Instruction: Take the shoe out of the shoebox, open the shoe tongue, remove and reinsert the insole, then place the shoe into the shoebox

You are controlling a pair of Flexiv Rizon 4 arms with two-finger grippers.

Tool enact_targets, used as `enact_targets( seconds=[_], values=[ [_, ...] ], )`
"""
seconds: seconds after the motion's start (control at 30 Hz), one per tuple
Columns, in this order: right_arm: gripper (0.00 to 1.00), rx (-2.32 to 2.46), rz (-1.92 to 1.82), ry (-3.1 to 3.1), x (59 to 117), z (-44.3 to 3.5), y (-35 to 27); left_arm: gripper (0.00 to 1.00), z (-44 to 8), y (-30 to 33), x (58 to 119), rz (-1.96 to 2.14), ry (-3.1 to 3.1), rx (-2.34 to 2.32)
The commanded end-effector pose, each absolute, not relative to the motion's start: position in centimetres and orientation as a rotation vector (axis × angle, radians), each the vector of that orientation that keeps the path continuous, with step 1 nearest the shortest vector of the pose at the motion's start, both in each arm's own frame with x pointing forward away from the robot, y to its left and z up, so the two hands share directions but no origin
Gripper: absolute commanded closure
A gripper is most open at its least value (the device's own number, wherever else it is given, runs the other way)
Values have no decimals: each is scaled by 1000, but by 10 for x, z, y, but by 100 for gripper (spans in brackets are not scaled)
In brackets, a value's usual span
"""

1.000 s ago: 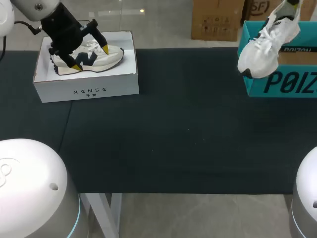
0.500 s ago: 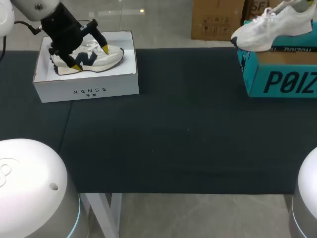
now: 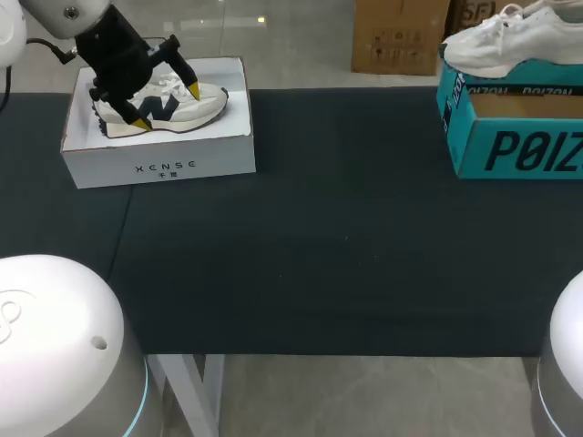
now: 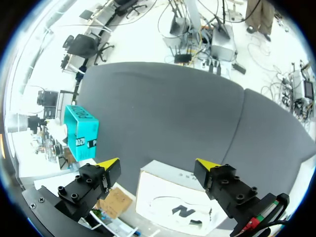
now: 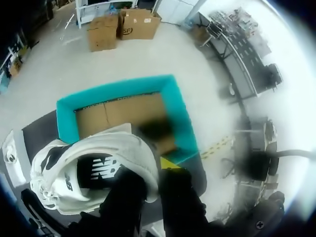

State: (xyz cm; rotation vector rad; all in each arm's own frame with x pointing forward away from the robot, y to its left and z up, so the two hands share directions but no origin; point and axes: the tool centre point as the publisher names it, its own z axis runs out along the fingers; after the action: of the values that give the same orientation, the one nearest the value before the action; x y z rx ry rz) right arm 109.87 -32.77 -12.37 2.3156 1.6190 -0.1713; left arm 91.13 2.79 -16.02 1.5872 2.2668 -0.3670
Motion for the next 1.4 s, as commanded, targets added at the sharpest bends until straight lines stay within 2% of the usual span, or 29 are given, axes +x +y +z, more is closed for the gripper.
enact_targets(
  seconds=[0.03, 0.27, 0.8, 1.4],
  values=[
    [100, 2397, -132, 1556, 1101, -133, -348, 0, -160, 28, 912, -364, 2269, 1590],
    [100, 2449, -82, 1544, 1089, -155, -373, 0, -160, 28, 912, -364, 2269, 1590],
    [100, 2430, -133, 1546, 1059, -213, -379, 0, -160, 28, 912, -364, 2269, 1590],
    [100, 2474, -166, 1512, 1072, -232, -405, 0, -160, 28, 912, -364, 2269, 1590]
  ],
)
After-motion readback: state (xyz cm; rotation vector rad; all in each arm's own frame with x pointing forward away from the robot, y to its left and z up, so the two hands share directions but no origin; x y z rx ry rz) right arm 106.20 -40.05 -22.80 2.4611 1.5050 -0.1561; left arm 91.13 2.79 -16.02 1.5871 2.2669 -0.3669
